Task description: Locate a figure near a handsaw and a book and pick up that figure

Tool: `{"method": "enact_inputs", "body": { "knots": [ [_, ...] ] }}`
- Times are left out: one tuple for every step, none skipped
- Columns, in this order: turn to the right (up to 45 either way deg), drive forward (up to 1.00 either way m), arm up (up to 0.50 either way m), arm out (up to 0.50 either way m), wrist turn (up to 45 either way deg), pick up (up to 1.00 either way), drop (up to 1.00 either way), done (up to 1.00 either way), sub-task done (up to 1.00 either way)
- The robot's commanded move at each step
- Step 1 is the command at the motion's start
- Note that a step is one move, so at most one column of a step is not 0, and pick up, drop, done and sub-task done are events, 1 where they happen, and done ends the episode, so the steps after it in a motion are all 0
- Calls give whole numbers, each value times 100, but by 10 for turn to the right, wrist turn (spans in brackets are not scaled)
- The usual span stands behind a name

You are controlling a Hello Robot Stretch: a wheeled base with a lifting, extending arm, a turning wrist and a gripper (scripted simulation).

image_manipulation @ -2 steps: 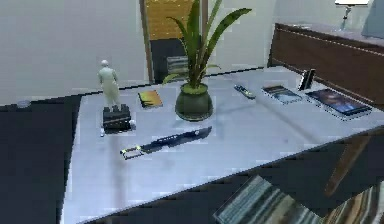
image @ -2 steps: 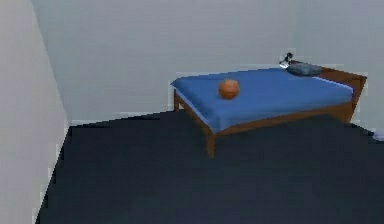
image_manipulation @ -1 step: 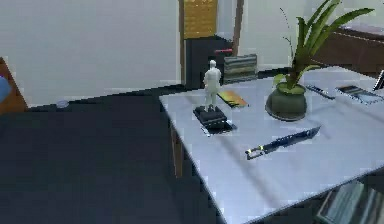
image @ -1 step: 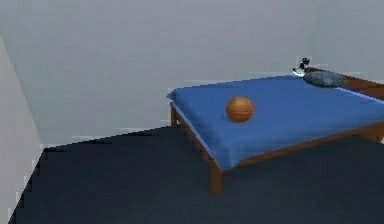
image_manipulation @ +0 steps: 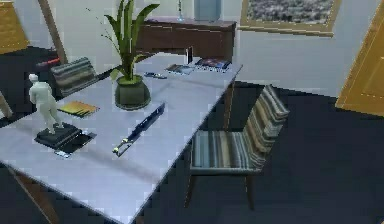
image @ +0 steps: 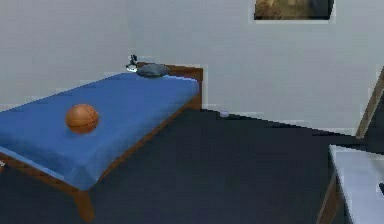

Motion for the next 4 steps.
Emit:
{"method": "enact_inputs", "body": {
  "knots": [
    [450,0,0,0,0,0,0,0,0],
    [-450,0,0,0,0,0,0,0,0],
    [-390,0,0,0,0,0,0,0,0],
    [0,5,0,0,0,0,0,0,0]
  ]
}}
